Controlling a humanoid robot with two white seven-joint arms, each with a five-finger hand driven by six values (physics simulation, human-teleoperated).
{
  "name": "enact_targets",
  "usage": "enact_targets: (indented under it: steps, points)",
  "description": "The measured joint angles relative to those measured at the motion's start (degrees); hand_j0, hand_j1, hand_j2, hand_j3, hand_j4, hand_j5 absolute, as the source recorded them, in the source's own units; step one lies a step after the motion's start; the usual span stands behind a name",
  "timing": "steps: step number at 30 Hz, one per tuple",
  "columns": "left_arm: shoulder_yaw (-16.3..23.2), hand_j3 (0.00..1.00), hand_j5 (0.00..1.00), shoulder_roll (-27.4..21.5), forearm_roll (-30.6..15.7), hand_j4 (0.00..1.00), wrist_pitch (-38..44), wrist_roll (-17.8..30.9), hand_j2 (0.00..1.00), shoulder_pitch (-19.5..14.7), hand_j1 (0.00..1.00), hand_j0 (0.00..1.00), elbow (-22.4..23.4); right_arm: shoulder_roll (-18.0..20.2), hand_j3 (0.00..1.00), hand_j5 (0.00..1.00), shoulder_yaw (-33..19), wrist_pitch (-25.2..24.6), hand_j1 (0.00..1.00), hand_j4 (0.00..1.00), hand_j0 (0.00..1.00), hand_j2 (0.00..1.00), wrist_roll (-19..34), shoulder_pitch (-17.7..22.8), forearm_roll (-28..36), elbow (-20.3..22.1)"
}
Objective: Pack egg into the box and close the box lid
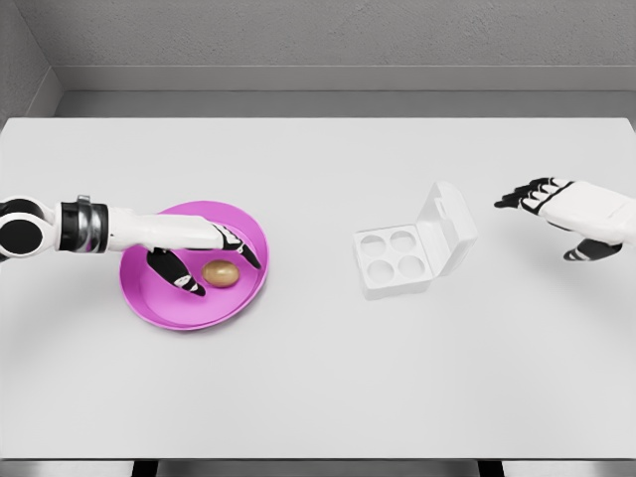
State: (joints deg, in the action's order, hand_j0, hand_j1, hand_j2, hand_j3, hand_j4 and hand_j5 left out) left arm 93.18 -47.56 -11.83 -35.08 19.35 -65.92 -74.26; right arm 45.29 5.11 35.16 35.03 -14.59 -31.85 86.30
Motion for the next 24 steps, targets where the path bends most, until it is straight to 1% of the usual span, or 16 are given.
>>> enact_targets:
  steps: [10, 12, 13, 14, 20, 22, 24]
  points:
    - [-0.1, 0.82, 0.82, -0.2, 0.0, 0.82, 0.0, -0.1, 0.82, 0.5, 0.82, 0.82, 0.2, -0.1, 1.00, 1.00, 0.0, 0.0, 1.00, 1.00, 1.00, 1.00, 0.0, 0.0, 0.0, 0.0]
    - [-0.1, 0.82, 0.82, -0.2, 0.0, 0.82, 0.0, -0.1, 0.82, 1.1, 0.82, 0.82, 0.5, -0.1, 1.00, 1.00, 0.0, 0.0, 1.00, 1.00, 1.00, 1.00, 0.0, -0.1, 0.0, 0.0]
    - [-0.2, 0.81, 0.81, -0.2, 0.0, 0.81, 0.0, -0.1, 0.81, 1.1, 0.81, 0.81, 0.6, -0.1, 1.00, 1.00, 0.0, 0.0, 1.00, 1.00, 1.00, 1.00, 0.0, -0.1, 0.0, 0.0]
    - [-0.2, 0.78, 0.78, -0.2, 0.0, 0.78, 0.0, -0.1, 0.78, 1.1, 0.78, 0.78, 0.7, -0.1, 1.00, 1.00, 0.0, 0.0, 1.00, 1.00, 1.00, 1.00, 0.0, -0.1, 0.0, 0.0]
    - [-0.3, 0.75, 0.75, -0.3, 0.0, 0.75, 0.0, -0.1, 0.75, 1.1, 0.75, 0.75, 0.9, -0.1, 1.00, 1.00, 0.0, 0.0, 1.00, 1.00, 1.00, 1.00, 0.0, 0.0, 0.0, -0.1]
    - [-0.3, 0.73, 0.73, -0.2, 0.0, 0.73, 0.0, -0.1, 0.73, 1.1, 0.73, 0.73, 0.9, -0.1, 1.00, 1.00, 0.0, 0.0, 1.00, 1.00, 1.00, 1.00, 0.0, -0.1, 0.0, -0.1]
    - [-0.2, 0.73, 0.73, -0.1, 0.0, 0.73, 0.0, -0.1, 0.73, 1.1, 0.73, 0.73, 1.0, -0.1, 1.00, 1.00, 0.0, 0.0, 1.00, 1.00, 1.00, 1.00, 0.0, 0.0, 0.0, -0.1]
